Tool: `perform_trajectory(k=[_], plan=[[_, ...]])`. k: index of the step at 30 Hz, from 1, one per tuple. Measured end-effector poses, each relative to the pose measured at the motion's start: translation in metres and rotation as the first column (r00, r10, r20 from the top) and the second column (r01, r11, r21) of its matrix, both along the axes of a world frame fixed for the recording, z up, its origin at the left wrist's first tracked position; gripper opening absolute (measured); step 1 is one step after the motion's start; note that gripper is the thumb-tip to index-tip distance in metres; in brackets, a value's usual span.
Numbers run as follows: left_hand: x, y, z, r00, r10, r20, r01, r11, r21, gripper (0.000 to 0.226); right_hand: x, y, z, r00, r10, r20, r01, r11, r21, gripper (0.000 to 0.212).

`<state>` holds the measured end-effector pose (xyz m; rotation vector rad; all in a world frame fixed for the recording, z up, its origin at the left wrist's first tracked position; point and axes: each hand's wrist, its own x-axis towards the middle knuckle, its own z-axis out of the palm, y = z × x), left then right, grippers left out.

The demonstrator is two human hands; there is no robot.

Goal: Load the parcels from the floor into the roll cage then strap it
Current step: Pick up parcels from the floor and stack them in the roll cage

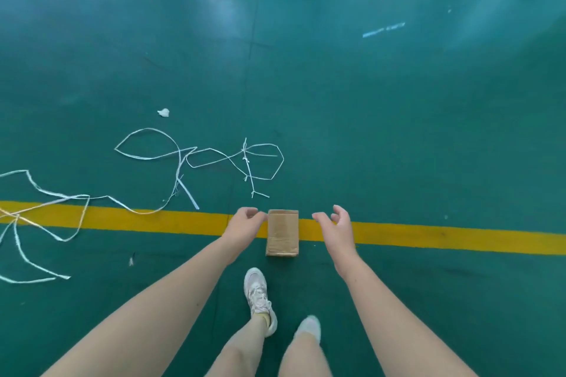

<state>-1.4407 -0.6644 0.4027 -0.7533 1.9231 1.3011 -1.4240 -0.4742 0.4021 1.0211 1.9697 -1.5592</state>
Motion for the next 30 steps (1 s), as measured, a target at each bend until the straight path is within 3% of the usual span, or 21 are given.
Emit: perform_trajectory(k=[10, 19, 27, 30], plan=[[-0.078, 0.015, -0.217, 0.988, -0.028, 0.150, 0.041, 0.996, -0.084, 0.049, -0.071, 0.015, -0.222, 0.981, -0.066, 0.185, 0.066, 0.998, 0.009, 0.070], [-0.083, 0.035, -0.439, 0.968, 0.001, 0.251, 0.020, 0.996, -0.082, 0.054, -0.082, 0.019, -0.446, 0.948, 0.014, 0.317, 0.003, 0.999, -0.053, 0.079], [-0.061, 0.046, -0.539, 0.929, 0.260, 0.265, -0.229, 0.963, -0.142, 0.057, -0.061, 0.019, -0.550, 0.911, 0.069, 0.406, -0.037, 0.995, -0.088, 0.081], [-0.052, 0.046, -0.556, 0.910, 0.258, 0.326, -0.247, 0.966, -0.076, 0.058, -0.060, 0.017, -0.565, 0.896, 0.080, 0.436, -0.028, 0.992, -0.124, 0.075]])
